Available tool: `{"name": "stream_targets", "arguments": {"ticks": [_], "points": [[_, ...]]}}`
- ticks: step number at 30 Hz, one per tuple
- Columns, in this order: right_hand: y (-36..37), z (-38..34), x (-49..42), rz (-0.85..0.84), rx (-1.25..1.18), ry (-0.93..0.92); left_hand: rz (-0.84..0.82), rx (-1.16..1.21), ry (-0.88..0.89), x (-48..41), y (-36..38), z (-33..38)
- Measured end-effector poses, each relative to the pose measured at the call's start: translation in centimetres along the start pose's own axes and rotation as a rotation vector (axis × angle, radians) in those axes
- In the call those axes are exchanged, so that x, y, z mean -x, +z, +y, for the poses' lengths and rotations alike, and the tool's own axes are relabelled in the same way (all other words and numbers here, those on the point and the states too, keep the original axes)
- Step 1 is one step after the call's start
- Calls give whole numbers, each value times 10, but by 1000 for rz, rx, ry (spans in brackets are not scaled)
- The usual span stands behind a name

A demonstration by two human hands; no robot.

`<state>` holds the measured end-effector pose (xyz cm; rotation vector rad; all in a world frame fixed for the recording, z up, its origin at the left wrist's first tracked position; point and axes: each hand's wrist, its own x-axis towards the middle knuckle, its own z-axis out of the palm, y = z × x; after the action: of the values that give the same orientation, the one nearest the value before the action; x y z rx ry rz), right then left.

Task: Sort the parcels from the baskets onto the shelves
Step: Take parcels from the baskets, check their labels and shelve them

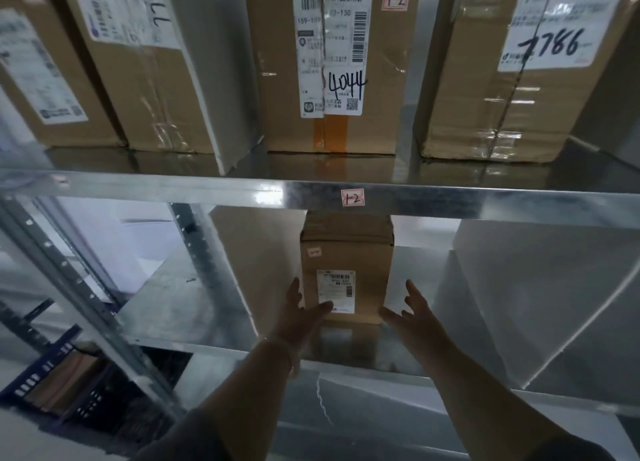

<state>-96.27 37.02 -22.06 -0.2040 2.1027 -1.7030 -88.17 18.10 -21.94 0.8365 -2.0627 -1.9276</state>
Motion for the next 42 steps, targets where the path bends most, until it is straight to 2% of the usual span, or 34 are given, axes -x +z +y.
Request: {"name": "stream_targets", "arguments": {"ticks": [5,14,20,23,29,38,42], "points": [[11,1,38,-92,79,-13,-107,-102,71,32,-8,-14],[93,-13,97,-274,235,-49,-45,-79,-5,94,-91,-37],[220,-11,132,-329,278,-17,46,-67,-37,139,-219,-65],[310,-15,164,-437,325,-55,109,-152,13,167,-306,-85],[471,-18,216,-587,306,-108,280,-66,-61,216,-458,-123],[602,-10,222,-733,446,-92,430,-1,-166,250,-569,-157],[649,-1,196,-762,464,-45,394,23,-210,229,-603,-167]]}}
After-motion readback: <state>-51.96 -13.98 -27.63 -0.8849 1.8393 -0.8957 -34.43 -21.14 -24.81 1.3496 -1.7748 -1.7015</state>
